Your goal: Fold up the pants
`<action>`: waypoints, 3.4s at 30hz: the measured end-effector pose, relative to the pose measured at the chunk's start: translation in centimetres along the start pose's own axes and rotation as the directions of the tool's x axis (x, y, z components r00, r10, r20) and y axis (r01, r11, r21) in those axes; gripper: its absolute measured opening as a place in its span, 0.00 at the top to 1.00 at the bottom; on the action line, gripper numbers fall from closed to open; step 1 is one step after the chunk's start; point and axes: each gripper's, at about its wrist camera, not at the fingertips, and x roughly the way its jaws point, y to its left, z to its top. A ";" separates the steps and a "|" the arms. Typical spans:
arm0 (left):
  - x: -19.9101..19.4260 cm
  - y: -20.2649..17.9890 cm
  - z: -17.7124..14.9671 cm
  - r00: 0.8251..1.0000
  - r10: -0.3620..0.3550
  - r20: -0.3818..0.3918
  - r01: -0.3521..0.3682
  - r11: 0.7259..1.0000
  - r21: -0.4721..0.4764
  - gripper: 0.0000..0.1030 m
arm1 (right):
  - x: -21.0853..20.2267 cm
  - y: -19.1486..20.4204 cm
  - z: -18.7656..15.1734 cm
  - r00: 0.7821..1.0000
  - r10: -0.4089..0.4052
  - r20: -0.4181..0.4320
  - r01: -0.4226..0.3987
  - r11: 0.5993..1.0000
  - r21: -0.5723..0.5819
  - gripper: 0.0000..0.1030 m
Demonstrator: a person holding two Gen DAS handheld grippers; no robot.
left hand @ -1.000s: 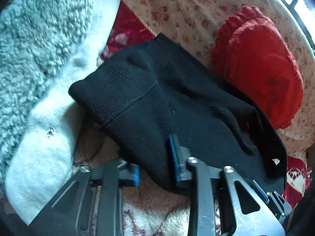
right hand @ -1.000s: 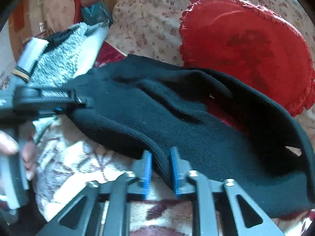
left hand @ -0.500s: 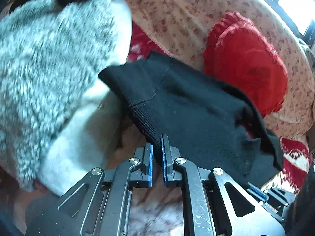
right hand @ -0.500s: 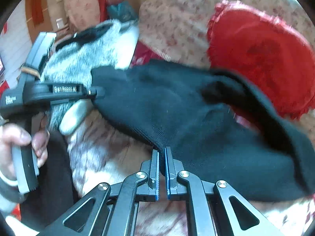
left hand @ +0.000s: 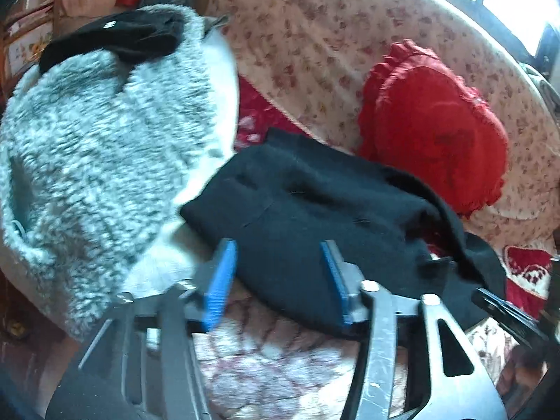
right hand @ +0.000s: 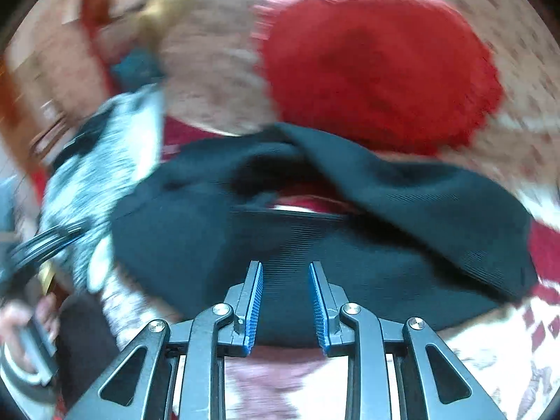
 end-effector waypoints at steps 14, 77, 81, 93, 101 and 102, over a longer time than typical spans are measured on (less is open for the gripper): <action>7.5 -8.9 -1.4 0.981 -0.061 -0.184 0.088 0.986 0.141 0.50 | 3.8 -12.2 12.6 0.954 -0.298 0.031 0.293 0.950 0.106 0.75; 15.3 1.7 7.4 0.981 -0.012 -0.196 0.001 0.998 -0.057 0.36 | 19.0 13.7 19.3 0.985 0.078 -0.154 -0.135 0.904 -0.406 0.61; 15.5 2.2 7.8 0.982 -0.020 -0.189 0.010 0.999 -0.053 0.36 | 24.1 15.0 19.4 0.970 0.026 -0.242 -0.140 0.872 -0.469 0.61; 12.9 3.8 9.1 0.993 0.046 -0.111 -0.055 0.995 -0.080 0.36 | 20.2 15.2 18.8 0.985 0.105 -0.133 -0.155 0.877 -0.454 0.96; 4.5 8.3 8.4 0.997 0.079 0.006 -0.078 0.987 -0.139 0.36 | 8.3 19.0 13.0 0.971 0.240 -0.015 -0.220 0.862 -0.457 0.96; 3.4 8.8 8.1 0.996 0.083 0.015 -0.080 0.986 -0.149 0.36 | 7.8 19.3 11.8 0.968 0.249 -0.019 -0.231 0.866 -0.443 0.96</action>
